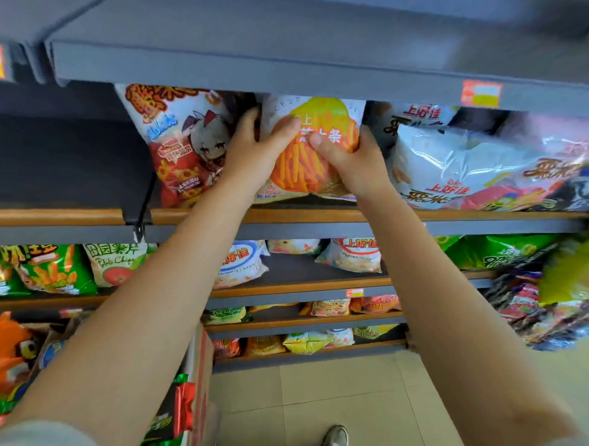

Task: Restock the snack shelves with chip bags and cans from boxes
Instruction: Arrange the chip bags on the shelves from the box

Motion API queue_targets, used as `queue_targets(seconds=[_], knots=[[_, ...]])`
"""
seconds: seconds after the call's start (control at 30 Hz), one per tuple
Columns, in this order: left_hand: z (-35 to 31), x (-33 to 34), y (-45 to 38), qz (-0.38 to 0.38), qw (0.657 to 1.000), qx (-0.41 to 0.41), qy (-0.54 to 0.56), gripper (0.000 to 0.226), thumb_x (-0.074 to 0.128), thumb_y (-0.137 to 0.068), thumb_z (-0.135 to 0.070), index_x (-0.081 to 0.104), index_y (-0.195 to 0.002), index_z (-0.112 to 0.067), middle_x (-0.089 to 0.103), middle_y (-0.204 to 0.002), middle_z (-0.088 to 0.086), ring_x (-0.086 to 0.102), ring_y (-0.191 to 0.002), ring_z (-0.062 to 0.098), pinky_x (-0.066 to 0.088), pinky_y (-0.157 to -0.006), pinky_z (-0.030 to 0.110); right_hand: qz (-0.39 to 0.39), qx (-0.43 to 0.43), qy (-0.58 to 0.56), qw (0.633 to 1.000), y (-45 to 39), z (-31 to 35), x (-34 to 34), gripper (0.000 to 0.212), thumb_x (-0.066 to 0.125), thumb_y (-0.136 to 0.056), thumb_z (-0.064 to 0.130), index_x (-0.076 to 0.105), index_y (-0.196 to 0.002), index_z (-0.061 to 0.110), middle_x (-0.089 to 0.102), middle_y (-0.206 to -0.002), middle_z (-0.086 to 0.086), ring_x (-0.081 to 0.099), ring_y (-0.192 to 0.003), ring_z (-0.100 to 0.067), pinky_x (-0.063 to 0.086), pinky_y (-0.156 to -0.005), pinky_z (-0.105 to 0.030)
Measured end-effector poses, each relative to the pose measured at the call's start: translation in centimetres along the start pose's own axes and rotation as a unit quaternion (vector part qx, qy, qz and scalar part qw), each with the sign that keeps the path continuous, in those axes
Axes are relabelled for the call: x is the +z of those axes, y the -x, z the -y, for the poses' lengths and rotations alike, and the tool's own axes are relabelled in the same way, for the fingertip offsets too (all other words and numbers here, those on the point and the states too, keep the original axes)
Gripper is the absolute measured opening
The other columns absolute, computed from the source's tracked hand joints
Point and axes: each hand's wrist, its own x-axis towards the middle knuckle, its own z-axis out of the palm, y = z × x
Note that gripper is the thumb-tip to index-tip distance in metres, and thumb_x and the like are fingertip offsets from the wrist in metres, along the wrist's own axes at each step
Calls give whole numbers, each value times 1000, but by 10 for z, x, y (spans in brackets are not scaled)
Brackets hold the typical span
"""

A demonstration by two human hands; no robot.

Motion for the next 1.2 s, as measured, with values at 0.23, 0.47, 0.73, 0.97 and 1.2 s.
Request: queue_targets(seconds=[0.23,0.47,0.73,0.97,1.2], knots=[[23,18,-31,52,995,-31,-84,86,77,-81,-49,35,-151,-24,50,-136,-15,49,-123,5,37,-92,18,17,12,49,999,-32,-36,5,80,81,-70,55,51,-137,23,66,-125,8,63,-114,-9,50,-104,-39],[33,30,-55,61,997,-35,-24,114,84,-65,-56,21,-156,-28,44,-150,-11,45,-131,6,39,-103,25,2,-5,67,998,-37,-48,4,74,73,-84,50,42,-146,25,60,-134,9,57,-122,-8,46,-107,-32],[37,36,-83,23,998,-35,-38,76,73,-79,-60,47,-144,-29,55,-135,-15,50,-123,4,40,-103,26,-15,7,137,990,-59,-59,9,79,56,-91,59,26,-156,24,46,-152,-1,44,-139,-23,37,-114,-37],[39,39,-68,-9,994,-44,-102,64,63,-92,-53,46,-145,-23,55,-142,-2,51,-129,15,37,-97,23,-93,15,149,984,-50,-57,23,74,60,-96,41,27,-153,8,41,-153,-16,41,-139,-31,36,-112,-38],[21,9,-9,-60,988,-43,-138,46,65,-94,-30,54,-138,-20,63,-127,0,62,-108,15,51,-95,31,-108,-97,37,989,41,-23,37,46,61,-89,8,46,-133,9,53,-124,-6,52,-116,-16,45,-93,-24]])
